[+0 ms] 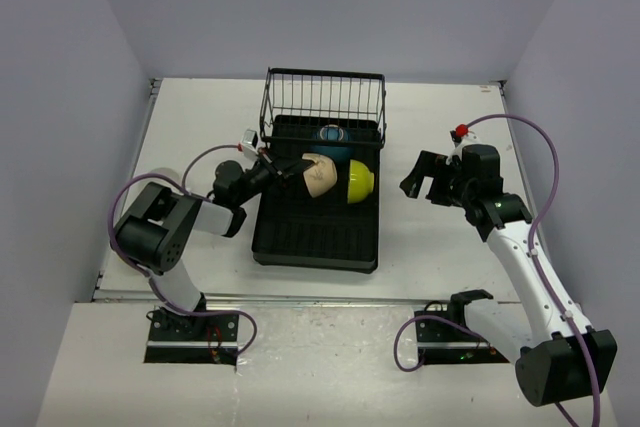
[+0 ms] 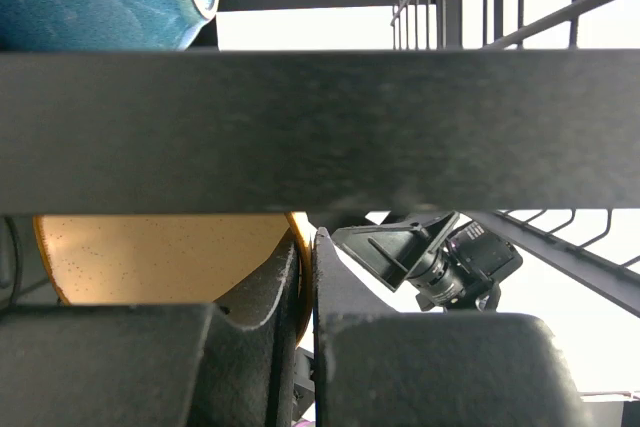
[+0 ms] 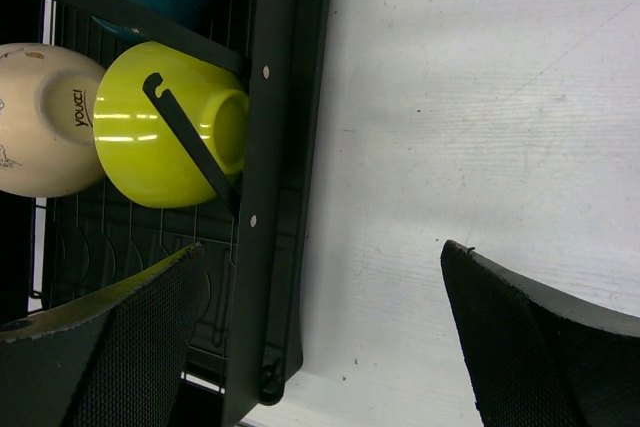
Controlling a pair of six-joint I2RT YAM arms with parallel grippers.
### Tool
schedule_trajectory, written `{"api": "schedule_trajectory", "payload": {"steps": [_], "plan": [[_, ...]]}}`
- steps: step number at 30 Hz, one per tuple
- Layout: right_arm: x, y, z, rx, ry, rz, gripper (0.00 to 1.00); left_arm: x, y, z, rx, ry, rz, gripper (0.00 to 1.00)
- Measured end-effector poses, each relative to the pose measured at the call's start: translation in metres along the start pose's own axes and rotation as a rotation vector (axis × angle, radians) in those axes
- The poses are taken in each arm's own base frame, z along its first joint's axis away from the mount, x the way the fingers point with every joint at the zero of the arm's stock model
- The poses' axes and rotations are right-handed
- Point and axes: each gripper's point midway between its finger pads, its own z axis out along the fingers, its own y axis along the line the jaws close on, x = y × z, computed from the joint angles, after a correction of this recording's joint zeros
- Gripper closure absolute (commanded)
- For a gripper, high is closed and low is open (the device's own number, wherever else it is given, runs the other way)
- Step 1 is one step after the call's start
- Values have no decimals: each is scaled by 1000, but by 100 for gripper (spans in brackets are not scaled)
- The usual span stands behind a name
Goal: Unload the bowls from the dish rack
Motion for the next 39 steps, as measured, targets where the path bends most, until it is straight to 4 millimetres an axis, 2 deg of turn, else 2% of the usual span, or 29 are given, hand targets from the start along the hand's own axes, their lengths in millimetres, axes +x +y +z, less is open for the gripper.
{"api": "schedule_trajectory", "payload": {"steps": [3,7,10,16,19,26,30,35,39], "plan": [[0,0,0,0,-1,0,1,0,-7,-1,14,-1,4,100],[-1,0,0,-1,-2,0,1,-1,-29,-9,63,-7,34,100],[-1,0,0,-1,-2,0,1,-7,-41,-24,92,-34,52,100],[-1,0,0,-1,-2,0,1,-28,-45,-59,97,-108,65,100],[-1,1,-1,-2,-4,0,1,-32,-54,-75,116,-119,85,100],[-1,1,-1,-4,-3,-2,1,-27,-105,-114,231,-116,294,100],[0,3,-1,-9,0,-4,1,-20,-109,-131,242,-112,362,100],[0,5,-1,-15,1,-8,1,-33,-105,-148,186,-166,460,100],[1,6,-1,-20,4,-9,1,-45,-96,-147,91,-160,511,100]]}}
